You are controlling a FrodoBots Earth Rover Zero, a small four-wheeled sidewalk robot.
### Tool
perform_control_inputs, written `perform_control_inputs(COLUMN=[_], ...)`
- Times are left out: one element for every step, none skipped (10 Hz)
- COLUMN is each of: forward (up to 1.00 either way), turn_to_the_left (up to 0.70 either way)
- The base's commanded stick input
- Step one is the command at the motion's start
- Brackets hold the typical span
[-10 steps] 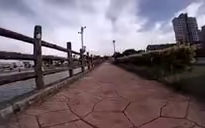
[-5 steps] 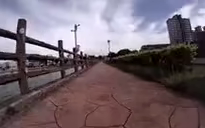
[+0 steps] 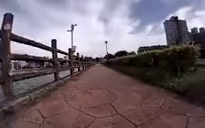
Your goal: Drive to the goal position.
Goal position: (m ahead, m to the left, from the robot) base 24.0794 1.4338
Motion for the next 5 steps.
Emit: perform_control_inputs(forward=[0.7, 0.7, 0.7, 0.7, 0.7], turn_to_the_left=[0.11, 0.11, 0.11, 0.11, 0.11])
